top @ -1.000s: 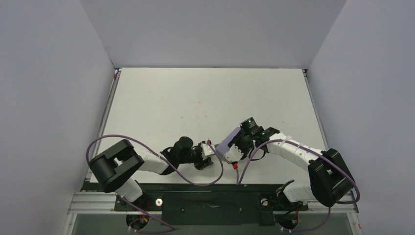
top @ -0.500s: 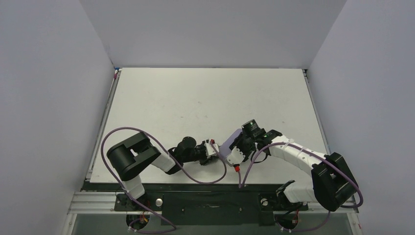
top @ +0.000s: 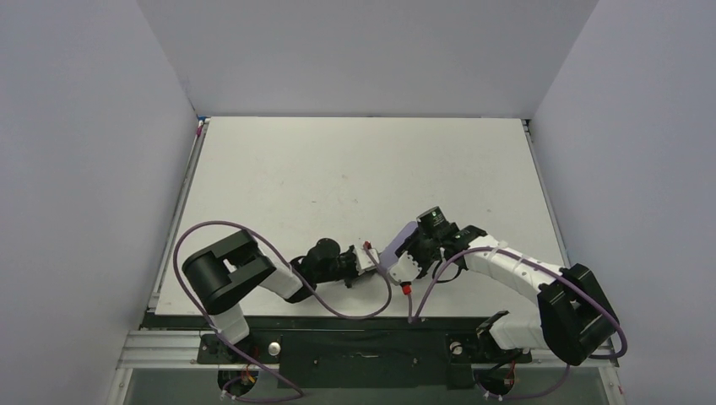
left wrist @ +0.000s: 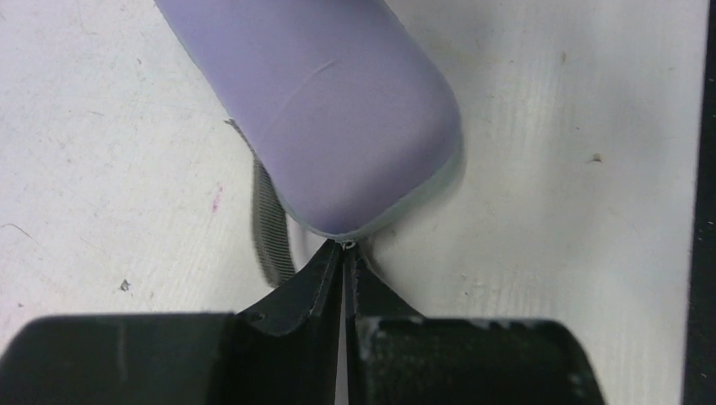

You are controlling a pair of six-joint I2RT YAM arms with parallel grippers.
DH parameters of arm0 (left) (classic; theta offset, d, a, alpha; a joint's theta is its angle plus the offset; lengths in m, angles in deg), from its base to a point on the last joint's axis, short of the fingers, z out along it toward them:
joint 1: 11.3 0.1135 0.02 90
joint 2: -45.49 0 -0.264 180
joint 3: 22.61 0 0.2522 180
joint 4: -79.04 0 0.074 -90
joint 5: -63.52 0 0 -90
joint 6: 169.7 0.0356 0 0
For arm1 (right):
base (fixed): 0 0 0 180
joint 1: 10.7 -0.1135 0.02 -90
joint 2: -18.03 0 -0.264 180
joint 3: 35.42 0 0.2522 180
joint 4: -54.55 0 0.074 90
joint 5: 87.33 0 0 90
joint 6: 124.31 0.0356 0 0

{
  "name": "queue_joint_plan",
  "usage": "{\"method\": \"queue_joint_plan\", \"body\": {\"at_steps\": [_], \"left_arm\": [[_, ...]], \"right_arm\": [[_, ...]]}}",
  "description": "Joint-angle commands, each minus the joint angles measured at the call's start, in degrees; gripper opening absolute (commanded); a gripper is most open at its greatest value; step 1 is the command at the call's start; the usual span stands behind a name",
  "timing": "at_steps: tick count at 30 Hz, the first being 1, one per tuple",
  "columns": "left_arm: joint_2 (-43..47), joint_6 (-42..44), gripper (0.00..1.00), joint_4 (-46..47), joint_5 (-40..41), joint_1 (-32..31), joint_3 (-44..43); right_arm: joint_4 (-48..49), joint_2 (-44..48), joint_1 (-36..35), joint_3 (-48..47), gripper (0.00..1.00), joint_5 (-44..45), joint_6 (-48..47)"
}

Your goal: Open the umbrella

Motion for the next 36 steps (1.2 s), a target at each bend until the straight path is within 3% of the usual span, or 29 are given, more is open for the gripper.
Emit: {"method": "queue_joint_plan", "body": {"at_steps": [1, 8, 10, 13, 15, 19, 25, 36], "left_arm": [[4.5, -3.5, 0.00, -3.5, -0.7, -2.9, 2.5], [7.8, -3.7, 0.00, -6.2, 0.7, -6.5, 1.8], [7.9, -5.0, 0.00, -6.2, 1.8, -5.6, 1.9], [7.5, -5.6, 0.00, -5.8, 1.5, -3.0, 2.4], [6.8, -5.0, 0.00, -6.7, 0.3, -0.4, 1.4], [5.7, -1.7, 0.00, -8.0, -2.1, 3.3, 0.0], [4.5, 4.8, 0.00, -9.4, -4.3, 5.2, -1.2], [3.2, 8.9, 0.00, -10.7, -3.2, 6.2, -3.4]], "right_arm": [[-2.0, -2.0, -0.9, 3.5, 0.30, -0.2, 7.8], [7.0, -1.7, -3.3, 5.1, 0.29, 2.8, 17.6], [4.5, -1.3, -2.4, 3.8, 0.37, 1.3, 18.2], [-7.0, -1.3, 5.4, 0.3, 0.64, -6.8, 11.0], [-12.5, -2.1, 9.8, -4.3, 0.74, -9.5, 7.9], [-26.2, -6.0, 15.1, -14.8, 0.86, -12.2, 0.9], [-37.3, -16.4, 13.9, -29.2, 0.90, -14.1, 4.6], [-39.3, -29.8, 8.5, -41.6, 0.89, -15.7, 22.3]]}}
